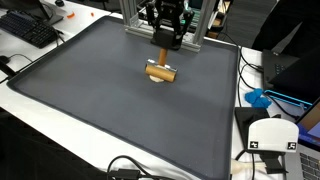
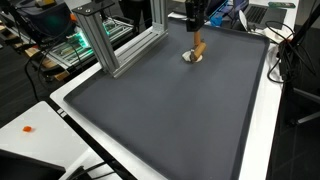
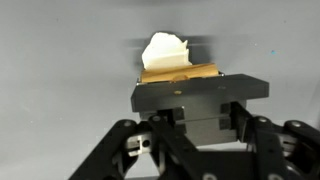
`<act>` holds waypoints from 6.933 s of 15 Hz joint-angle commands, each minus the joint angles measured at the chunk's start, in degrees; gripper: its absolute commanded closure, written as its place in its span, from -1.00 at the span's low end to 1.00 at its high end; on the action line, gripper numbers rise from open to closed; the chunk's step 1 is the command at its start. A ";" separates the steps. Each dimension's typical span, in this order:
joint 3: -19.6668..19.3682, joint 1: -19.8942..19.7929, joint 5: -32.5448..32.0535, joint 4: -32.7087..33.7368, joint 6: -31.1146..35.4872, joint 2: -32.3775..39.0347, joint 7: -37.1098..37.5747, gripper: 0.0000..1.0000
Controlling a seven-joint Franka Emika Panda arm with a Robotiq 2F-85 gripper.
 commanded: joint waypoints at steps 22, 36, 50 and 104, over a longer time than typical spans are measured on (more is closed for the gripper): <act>-0.30 0.56 0.71 -0.71 -12.22 -2.67 -1.32 0.29; -0.41 0.55 -0.01 1.30 -14.48 -3.36 -0.65 0.29; -0.45 0.15 -0.83 8.81 -19.92 -5.98 2.29 0.29; 0.93 -0.21 17.18 -16.58 -37.50 -42.09 -6.40 0.29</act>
